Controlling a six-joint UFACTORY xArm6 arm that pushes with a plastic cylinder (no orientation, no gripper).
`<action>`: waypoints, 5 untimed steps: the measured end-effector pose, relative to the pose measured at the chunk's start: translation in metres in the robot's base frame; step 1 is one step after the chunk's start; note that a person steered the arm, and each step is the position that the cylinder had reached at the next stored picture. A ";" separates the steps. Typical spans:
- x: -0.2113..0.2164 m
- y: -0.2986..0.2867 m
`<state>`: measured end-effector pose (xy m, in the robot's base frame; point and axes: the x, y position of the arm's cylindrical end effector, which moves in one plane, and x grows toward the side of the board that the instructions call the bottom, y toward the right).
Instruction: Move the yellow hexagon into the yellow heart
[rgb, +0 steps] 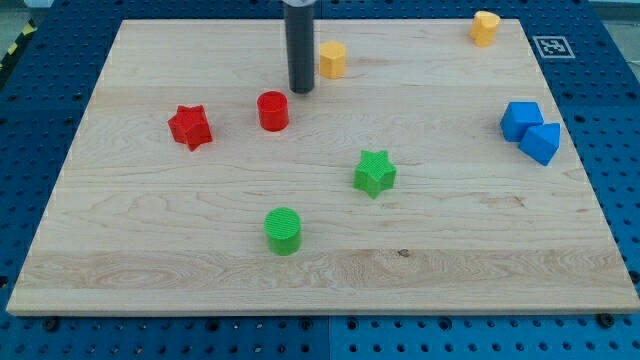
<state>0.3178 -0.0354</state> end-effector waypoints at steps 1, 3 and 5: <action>-0.022 0.004; -0.022 0.058; -0.042 0.056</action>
<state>0.2761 0.0204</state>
